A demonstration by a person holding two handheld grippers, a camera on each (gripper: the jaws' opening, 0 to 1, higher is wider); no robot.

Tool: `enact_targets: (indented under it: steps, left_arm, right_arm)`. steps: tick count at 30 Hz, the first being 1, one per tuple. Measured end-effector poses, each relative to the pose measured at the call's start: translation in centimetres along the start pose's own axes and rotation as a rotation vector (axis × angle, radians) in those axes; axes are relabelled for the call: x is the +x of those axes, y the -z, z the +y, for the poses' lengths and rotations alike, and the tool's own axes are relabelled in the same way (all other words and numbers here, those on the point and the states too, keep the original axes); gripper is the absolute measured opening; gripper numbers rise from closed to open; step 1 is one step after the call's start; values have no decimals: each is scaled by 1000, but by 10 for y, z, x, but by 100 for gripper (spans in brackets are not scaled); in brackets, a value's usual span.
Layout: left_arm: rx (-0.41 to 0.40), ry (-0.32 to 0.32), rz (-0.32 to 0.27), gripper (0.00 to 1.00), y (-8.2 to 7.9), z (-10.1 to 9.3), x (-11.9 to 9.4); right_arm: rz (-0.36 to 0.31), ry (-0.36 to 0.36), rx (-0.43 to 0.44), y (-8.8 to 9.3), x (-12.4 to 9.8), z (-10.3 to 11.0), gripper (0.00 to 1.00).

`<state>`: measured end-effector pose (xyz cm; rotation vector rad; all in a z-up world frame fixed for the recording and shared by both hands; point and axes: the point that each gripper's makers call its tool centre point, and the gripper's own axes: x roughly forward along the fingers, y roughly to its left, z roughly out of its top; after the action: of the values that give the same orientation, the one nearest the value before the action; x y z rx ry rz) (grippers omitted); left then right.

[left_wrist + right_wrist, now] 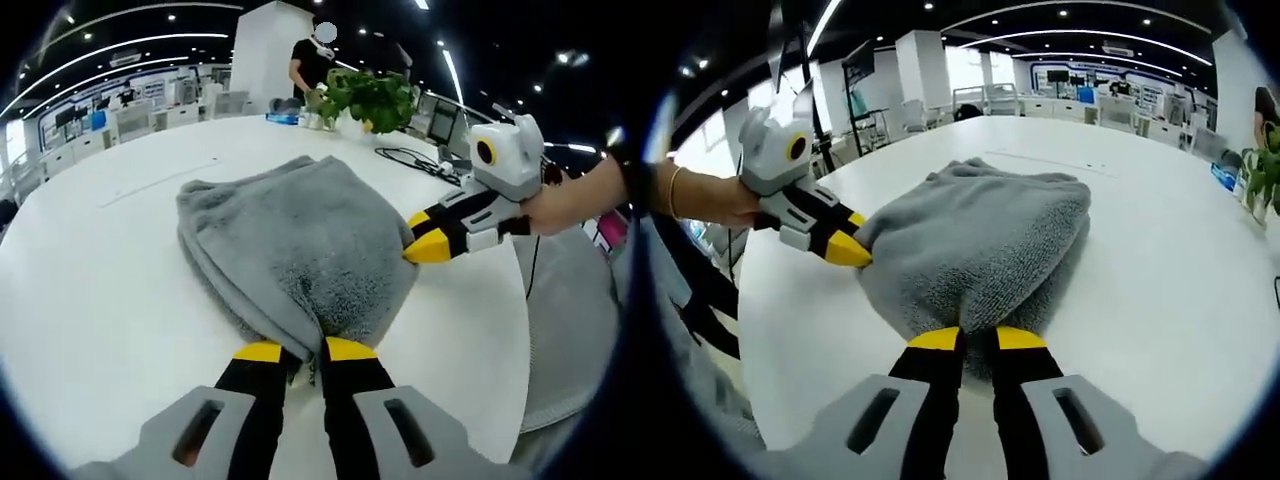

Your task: Fold the towel on the table until its edges align and the towel forms a compact rectangular stack.

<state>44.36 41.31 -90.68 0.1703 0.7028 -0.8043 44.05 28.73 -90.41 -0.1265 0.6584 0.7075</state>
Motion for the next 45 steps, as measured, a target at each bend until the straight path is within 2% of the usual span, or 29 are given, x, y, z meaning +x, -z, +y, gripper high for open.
enact_targets:
  steps: [14,20,32,35,39,43,45]
  left_arm:
    - [17,-17,-25,13,-31,49,28]
    - [19,-21,-30,13,-40,63,37]
    - [-3,-30,-37,13,-47,73,42]
    - [-15,-33,-36,13,-47,73,41]
    - [-1,-41,-22,13,-47,72,41]
    - [25,-64,8,15,-49,71,39]
    - [-4,-78,-1,17,-50,73,36]
  right_arm:
    - [-9,57,-11,-34,40,-38,9]
    - [-18,66,3,-44,51,-49,9]
    - [-36,71,37,-51,59,-58,9]
    - [-24,69,111,-52,57,-58,9]
    - [-36,42,155,-53,55,-60,10]
    - [-27,30,153,-55,54,-59,11]
    - [-24,32,152,-56,50,-59,14]
